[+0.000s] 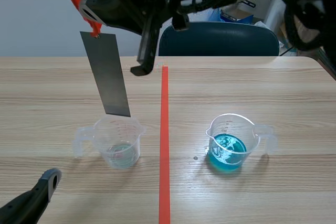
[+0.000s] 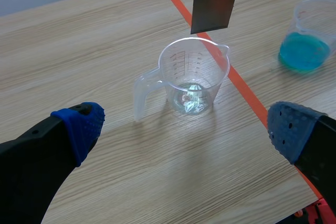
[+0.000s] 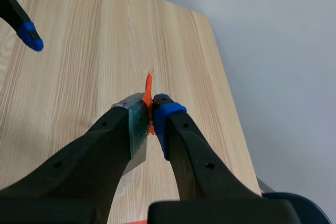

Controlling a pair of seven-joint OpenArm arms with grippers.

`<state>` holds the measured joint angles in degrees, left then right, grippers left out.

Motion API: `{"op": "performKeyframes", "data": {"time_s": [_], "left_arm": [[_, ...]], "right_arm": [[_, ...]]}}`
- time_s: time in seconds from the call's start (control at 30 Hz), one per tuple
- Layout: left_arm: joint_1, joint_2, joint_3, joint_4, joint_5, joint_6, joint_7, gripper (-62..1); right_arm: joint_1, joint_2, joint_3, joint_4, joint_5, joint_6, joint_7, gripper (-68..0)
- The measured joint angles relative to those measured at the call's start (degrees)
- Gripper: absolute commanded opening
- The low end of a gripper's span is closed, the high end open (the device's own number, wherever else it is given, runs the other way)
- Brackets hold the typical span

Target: Do the redox reaction experiment

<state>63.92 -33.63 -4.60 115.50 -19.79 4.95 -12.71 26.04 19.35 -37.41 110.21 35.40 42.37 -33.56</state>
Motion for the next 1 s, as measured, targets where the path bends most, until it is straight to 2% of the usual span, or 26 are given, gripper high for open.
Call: {"op": "performKeyframes", "data": {"time_s": [0.23,1.0], "left_arm": [[0.0,0.0,0.0,0.0,0.0,0.02,0.0,1.4],[-0.11,0.0,0.0,0.0,0.0,0.0,0.0,1.4]], "right_arm": [[1.05,-1.75,-2.16,-0.98,0.0,0.0,-0.04,-66.7],[1.07,-1.75,-2.84,-0.98,0.0,0.0,-0.04,-66.7]]}}
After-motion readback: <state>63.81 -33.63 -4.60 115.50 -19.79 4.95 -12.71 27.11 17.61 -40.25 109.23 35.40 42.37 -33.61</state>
